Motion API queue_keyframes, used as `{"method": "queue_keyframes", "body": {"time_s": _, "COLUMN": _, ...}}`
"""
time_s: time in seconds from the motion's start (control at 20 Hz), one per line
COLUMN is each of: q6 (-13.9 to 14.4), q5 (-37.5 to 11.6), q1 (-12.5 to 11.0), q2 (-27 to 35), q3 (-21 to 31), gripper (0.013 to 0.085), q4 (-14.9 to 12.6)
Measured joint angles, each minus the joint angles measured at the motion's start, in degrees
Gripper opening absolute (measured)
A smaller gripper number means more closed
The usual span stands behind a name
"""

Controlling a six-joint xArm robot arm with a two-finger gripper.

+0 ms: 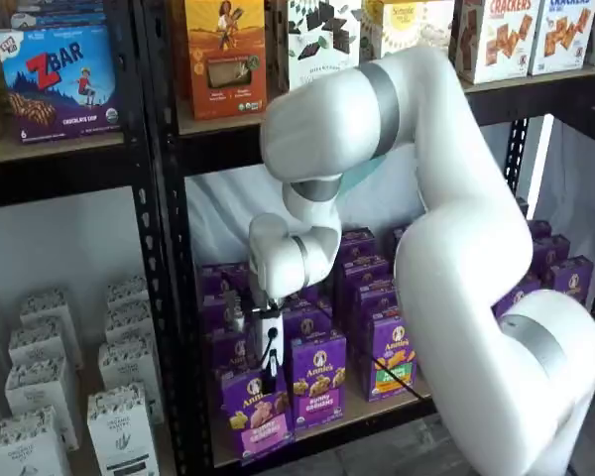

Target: Pick up the purple box with a pink patch in the middle, on the bottom shelf, the first box from the left

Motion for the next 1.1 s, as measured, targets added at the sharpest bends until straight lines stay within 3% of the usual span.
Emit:
{"method": "queue_keyframes", "body": {"time_s": 0.2, "q6": 0.0, "q5": -1.7, "q1": 0.2, "q2": -3.7, "q3": 5.1, "gripper": 0.0290, "q4": 0.2}}
{"method": "queue_keyframes", "body": {"time_s": 0.4, "q6": -2.7, "q5": -2.7, "q1": 0.3, "q2": -7.2, "q3": 9.5, "gripper": 0.0290, "q4": 3.1}}
{"method": "queue_keyframes", "body": {"time_s": 0.85, "q6": -2.6, "q5": -5.9, "q1": 0.5, "q2": -15.5, "q3": 20.5, "gripper": 0.0290, "q4": 2.9}}
{"method": "queue_keyframes", "body": {"time_s": 1.1, "q6": -4.3, "q5": -7.5, "q1": 0.6, "q2": -18.2, "q3": 24.1, "gripper": 0.0290, "q4": 4.9}}
